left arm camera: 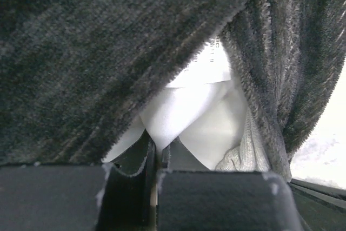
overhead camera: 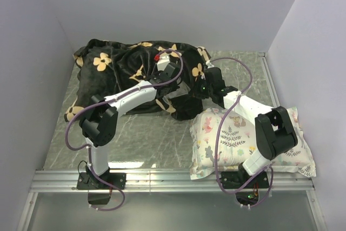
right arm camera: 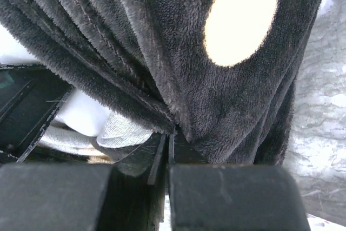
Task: Remove the pillowcase from the pillow
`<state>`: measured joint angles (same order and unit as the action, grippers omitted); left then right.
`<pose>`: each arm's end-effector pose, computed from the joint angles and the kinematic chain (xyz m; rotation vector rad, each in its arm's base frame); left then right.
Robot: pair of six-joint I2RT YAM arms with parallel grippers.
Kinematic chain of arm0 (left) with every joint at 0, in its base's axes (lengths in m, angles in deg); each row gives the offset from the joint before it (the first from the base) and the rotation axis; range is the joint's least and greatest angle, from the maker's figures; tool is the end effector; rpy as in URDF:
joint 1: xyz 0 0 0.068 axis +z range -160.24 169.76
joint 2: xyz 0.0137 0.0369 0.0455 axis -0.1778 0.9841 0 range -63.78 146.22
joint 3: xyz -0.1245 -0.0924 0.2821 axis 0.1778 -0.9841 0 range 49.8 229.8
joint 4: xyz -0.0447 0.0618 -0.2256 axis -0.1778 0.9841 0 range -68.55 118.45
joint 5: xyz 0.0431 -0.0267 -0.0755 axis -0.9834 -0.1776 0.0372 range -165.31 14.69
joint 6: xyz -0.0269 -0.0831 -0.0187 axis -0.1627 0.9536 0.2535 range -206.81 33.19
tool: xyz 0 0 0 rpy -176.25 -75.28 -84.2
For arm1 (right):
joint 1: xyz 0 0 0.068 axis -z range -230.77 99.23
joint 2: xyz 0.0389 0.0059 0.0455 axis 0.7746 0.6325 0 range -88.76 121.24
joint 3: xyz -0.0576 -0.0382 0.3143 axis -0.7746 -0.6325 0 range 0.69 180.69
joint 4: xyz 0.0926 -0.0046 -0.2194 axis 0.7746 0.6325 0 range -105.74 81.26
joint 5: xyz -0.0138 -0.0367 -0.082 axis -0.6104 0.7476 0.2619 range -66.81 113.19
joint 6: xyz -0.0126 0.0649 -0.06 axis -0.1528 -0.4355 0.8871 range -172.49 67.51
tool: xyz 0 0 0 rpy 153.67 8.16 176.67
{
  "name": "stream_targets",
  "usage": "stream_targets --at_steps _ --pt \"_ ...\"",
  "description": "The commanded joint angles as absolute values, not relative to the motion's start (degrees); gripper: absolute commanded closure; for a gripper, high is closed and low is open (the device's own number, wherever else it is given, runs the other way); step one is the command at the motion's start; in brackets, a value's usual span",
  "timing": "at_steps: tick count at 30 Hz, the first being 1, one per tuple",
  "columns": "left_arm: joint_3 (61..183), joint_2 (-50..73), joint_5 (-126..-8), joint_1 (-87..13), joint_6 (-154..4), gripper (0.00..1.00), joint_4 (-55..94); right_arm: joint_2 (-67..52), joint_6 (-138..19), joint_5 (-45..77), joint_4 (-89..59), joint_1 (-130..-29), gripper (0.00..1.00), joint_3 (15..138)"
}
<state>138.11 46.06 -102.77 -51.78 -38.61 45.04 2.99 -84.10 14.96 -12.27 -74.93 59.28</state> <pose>0.3652 -0.2746 0.2818 -0.3578 2.2359 -0.2661 0.3322 0.1615 0.2665 0.0663 2.2914 0.6843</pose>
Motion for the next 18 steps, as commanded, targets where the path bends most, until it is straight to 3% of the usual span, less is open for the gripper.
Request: stream_targets --at_steps 1,7,10,18 --pt "134.44 46.35 -100.53 -49.35 -38.91 1.0 43.43 1.07 -82.02 17.91 -7.65 -76.16 0.85 61.68" --pt "133.03 45.21 -98.33 -49.17 -38.65 1.0 41.84 -0.16 -82.28 21.34 -4.93 -79.15 0.42 65.72" --pt "132.59 44.68 -97.63 -49.17 -38.48 1.0 41.14 1.15 -82.98 24.58 -2.47 -80.56 0.28 68.53" --pt "132.68 43.18 -96.84 -49.18 -38.3 1.0 40.78 3.35 -86.06 28.37 -2.64 -81.7 0.18 70.38"
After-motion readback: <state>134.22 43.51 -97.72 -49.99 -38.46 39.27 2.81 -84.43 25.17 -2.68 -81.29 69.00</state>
